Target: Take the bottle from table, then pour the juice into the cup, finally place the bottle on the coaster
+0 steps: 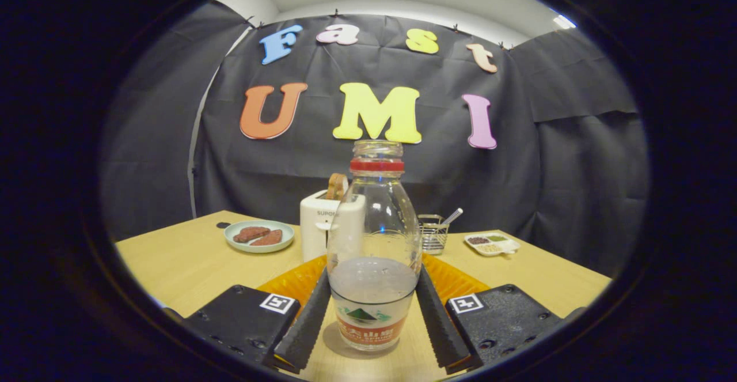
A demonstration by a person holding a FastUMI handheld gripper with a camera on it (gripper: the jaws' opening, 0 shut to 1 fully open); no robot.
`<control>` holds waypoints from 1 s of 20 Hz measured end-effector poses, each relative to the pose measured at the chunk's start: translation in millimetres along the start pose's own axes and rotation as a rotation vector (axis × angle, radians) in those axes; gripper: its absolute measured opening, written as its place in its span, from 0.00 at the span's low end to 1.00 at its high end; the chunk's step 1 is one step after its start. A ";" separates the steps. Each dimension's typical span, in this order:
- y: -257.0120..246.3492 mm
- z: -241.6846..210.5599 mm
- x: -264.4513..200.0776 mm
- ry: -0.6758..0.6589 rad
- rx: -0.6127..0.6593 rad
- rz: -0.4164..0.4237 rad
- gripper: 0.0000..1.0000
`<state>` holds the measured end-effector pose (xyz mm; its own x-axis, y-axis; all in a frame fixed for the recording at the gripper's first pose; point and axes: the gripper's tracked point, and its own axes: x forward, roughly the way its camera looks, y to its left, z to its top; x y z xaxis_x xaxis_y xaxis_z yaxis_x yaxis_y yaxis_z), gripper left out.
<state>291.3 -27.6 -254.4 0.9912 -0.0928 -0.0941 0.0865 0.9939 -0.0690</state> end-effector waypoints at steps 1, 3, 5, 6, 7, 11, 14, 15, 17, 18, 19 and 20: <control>0.6 -5.5 1.3 0.009 -0.013 0.001 0.82; 5.0 -10.4 4.5 0.006 -0.025 0.014 0.83; 10.5 -19.0 9.6 0.015 -0.016 0.035 0.83; 10.0 -19.5 10.7 0.016 -0.015 0.033 0.83; 8.8 -16.9 11.2 0.006 -0.015 0.027 0.83; 10.4 -18.1 12.6 0.009 -0.006 0.032 0.83; 7.7 -21.4 11.4 0.019 0.001 0.029 0.86; 5.8 -23.9 12.0 0.027 -0.005 0.024 0.88; 3.2 -22.8 10.3 0.028 -0.004 0.017 0.93; 3.0 -19.8 9.5 0.021 0.004 0.019 0.96; 3.5 -16.6 8.6 0.012 0.015 0.023 0.98; 3.4 -15.4 6.4 0.005 0.021 0.026 1.00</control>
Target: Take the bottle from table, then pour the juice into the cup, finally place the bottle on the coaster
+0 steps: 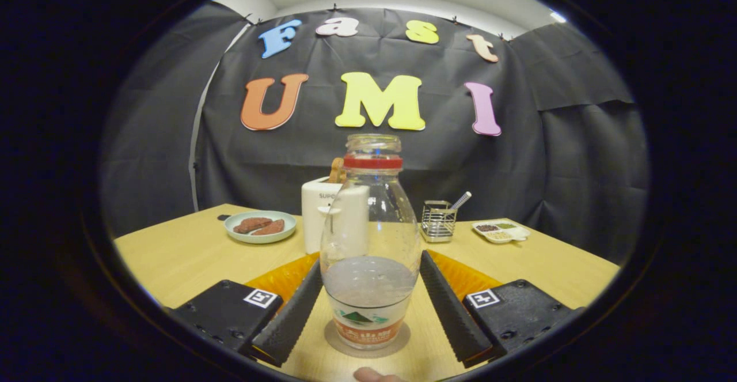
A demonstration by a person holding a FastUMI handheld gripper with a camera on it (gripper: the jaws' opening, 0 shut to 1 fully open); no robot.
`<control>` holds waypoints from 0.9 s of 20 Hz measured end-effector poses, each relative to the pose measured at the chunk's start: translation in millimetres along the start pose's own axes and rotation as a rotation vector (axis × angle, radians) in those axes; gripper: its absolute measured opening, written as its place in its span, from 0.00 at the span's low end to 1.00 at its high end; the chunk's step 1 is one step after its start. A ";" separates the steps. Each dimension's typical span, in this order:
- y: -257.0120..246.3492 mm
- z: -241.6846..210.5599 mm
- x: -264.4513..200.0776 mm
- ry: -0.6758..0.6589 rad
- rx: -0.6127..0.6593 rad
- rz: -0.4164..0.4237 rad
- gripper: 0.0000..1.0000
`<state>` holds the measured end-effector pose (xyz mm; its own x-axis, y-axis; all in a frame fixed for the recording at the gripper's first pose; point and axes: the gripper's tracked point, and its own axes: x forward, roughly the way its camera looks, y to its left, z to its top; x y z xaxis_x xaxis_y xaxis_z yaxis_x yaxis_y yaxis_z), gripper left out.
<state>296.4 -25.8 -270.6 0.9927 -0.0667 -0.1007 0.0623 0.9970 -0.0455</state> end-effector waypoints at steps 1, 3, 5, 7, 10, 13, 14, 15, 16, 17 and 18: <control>-0.2 2.9 -0.8 -0.010 0.004 0.003 1.00; -2.3 7.6 -5.6 -0.026 0.013 0.003 1.00; -1.7 15.5 -8.9 -0.051 0.017 0.011 1.00; -1.9 26.0 -13.6 -0.067 -0.001 0.001 1.00; 2.7 38.9 -25.0 -0.074 0.007 0.015 1.00; 2.0 53.8 -40.6 -0.057 0.026 0.020 1.00; 0.8 62.3 -48.1 -0.067 0.022 0.017 1.00; -0.2 71.2 -55.2 -0.075 0.011 0.016 1.00; -1.5 78.9 -62.9 -0.086 -0.004 0.009 1.00; -5.9 86.0 -70.2 -0.088 -0.026 -0.008 1.00; -3.6 92.0 -79.4 -0.081 -0.023 0.002 1.00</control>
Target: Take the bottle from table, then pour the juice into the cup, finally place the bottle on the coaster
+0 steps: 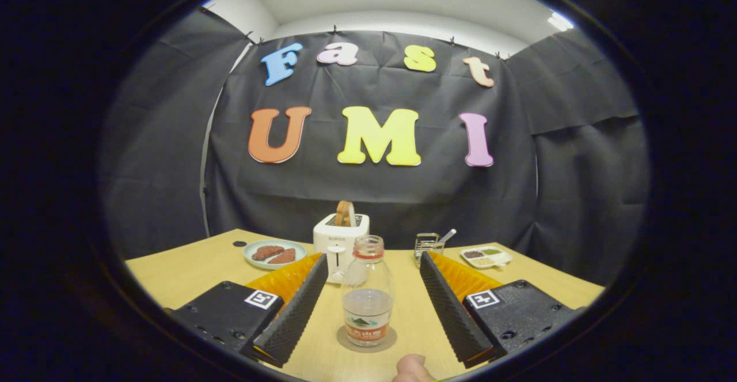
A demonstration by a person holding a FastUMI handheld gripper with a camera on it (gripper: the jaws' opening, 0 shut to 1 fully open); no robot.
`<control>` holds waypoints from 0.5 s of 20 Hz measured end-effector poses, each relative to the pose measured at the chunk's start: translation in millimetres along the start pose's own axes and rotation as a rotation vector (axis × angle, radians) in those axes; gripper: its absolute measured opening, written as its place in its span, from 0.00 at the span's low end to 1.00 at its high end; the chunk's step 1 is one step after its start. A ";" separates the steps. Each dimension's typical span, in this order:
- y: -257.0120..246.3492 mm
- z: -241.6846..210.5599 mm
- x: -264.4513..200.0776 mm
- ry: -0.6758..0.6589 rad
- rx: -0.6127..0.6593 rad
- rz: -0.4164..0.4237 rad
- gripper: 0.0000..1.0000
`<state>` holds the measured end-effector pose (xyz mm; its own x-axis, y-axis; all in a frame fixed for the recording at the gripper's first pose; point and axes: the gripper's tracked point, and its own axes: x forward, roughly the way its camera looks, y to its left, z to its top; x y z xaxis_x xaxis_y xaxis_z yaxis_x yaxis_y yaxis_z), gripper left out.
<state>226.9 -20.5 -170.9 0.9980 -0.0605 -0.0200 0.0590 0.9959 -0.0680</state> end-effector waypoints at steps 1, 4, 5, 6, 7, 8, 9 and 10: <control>5.9 8.7 -9.1 0.007 0.017 0.027 1.00; -4.1 36.8 -36.7 0.021 0.035 0.029 1.00; -8.4 45.5 -46.1 0.023 0.028 0.028 1.00; -14.7 52.4 -55.6 0.033 0.017 0.023 1.00; -20.3 62.6 -65.7 0.032 0.006 0.023 1.00; -25.8 72.7 -75.0 0.031 0.000 0.024 1.00; -30.9 81.9 -85.2 0.026 0.004 0.024 1.00; -36.2 90.4 -96.7 0.021 0.012 0.024 1.00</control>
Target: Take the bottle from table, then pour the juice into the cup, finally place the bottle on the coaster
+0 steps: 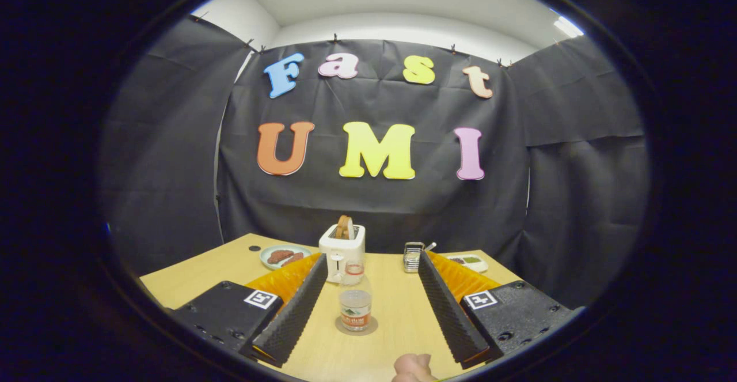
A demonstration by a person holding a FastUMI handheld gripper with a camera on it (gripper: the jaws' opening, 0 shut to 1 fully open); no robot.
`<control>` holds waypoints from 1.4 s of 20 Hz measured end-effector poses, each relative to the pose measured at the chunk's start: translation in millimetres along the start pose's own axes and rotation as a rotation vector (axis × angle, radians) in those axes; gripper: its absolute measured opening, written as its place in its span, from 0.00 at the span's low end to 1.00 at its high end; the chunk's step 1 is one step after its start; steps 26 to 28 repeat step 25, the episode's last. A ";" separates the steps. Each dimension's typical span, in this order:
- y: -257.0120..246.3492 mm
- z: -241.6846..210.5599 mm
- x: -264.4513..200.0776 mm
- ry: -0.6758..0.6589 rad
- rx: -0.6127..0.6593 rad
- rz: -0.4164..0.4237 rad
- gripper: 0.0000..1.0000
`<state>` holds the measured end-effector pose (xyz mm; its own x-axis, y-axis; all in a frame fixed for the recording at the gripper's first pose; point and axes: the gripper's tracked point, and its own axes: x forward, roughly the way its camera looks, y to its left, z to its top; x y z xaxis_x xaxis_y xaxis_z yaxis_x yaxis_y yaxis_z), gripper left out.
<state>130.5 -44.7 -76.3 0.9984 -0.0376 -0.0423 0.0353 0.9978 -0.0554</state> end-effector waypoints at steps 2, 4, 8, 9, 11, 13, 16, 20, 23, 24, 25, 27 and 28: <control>-9.6 15.5 -22.6 -0.020 0.025 -0.008 1.00; -16.0 29.7 -44.5 -0.043 0.027 -0.014 1.00; -25.1 43.8 -91.4 -0.069 -0.034 -0.048 1.00; -25.2 50.7 -103.1 -0.083 -0.040 -0.048 1.00; -20.1 63.0 -124.7 -0.109 -0.041 -0.036 1.00; -17.4 75.2 -145.5 -0.132 -0.028 -0.022 1.00; -14.7 83.9 -168.9 -0.131 0.004 -0.015 1.00; -13.5 87.9 -189.9 -0.110 0.009 -0.039 1.00; -2.5 100.2 -204.8 -0.167 -0.002 -0.005 1.00; -4.7 97.9 -209.0 -0.165 -0.002 -0.012 1.00; -2.3 96.7 -212.2 -0.157 0.006 -0.006 1.00; -2.3 96.7 -212.2 -0.157 0.006 -0.006 1.00; -2.3 96.7 -212.2 -0.157 0.006 -0.006 1.00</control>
